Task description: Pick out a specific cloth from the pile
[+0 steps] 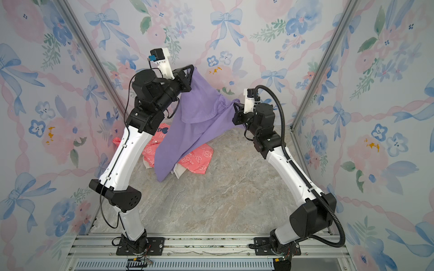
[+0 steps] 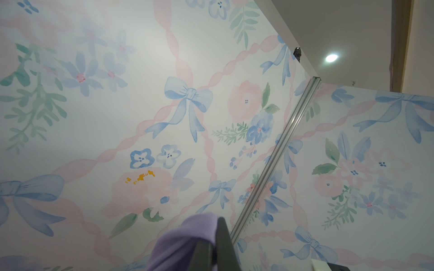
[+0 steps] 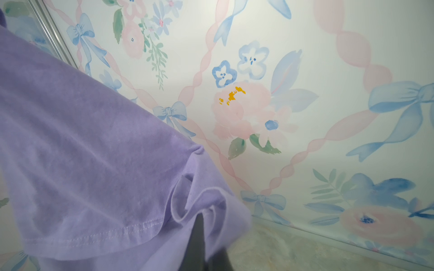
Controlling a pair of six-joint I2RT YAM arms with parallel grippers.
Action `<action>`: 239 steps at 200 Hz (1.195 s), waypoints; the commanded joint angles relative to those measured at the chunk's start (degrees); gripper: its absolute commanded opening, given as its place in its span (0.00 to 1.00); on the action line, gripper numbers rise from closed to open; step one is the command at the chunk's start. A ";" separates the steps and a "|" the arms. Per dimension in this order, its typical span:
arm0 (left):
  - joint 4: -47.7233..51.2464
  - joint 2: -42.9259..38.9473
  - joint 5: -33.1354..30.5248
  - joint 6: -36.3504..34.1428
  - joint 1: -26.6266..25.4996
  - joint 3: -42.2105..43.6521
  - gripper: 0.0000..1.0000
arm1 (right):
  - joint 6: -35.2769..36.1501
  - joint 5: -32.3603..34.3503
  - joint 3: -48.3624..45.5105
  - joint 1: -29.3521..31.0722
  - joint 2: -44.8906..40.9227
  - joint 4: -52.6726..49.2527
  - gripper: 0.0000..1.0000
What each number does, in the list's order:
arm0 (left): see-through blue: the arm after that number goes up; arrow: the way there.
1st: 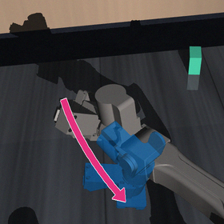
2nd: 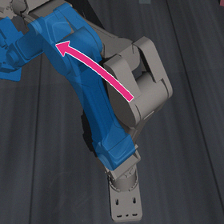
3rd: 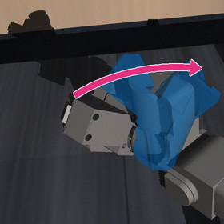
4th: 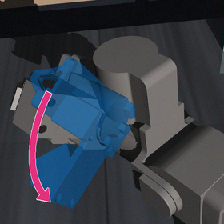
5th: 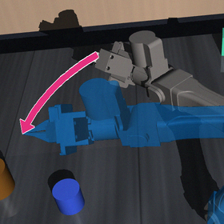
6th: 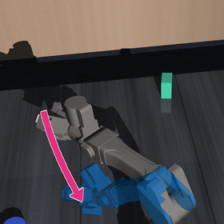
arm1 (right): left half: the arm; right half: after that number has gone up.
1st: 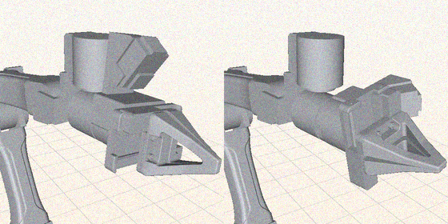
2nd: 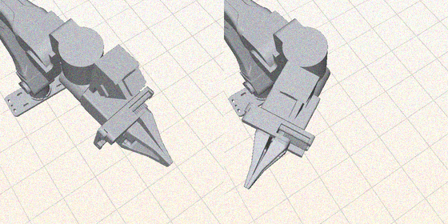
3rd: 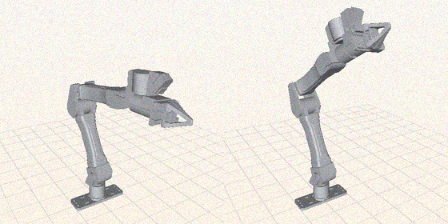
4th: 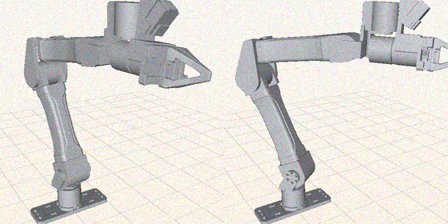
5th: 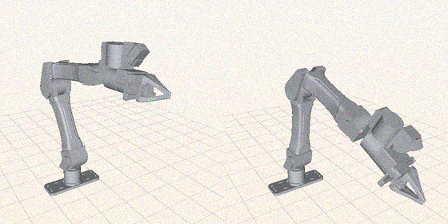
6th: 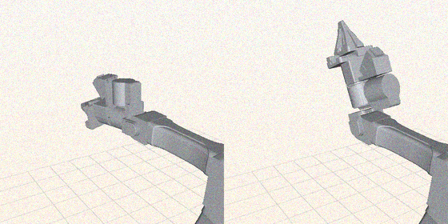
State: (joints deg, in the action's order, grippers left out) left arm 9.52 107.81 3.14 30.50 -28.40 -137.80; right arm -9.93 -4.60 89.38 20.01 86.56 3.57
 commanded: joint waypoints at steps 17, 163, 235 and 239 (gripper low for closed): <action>-12.29 3.17 3.06 8.92 -2.28 -1.60 0.00 | 2.92 5.60 5.45 -4.40 -4.87 -0.91 0.00; -19.03 16.99 8.71 23.23 -6.18 -1.07 0.00 | -0.89 2.31 16.68 -23.53 -0.53 -5.77 0.00; -22.76 24.58 11.25 28.89 -6.75 -1.16 0.00 | -3.18 -0.05 22.65 -28.94 7.06 -4.73 0.00; -23.09 24.93 11.44 29.26 -6.83 -1.24 0.00 | -3.22 0.02 23.09 -29.08 7.31 -4.66 0.00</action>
State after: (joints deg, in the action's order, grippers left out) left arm -8.43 130.93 12.23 56.34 -34.87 -138.12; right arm -11.79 -3.42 108.14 -7.94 92.95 -2.87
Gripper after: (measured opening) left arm 0.048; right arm 0.045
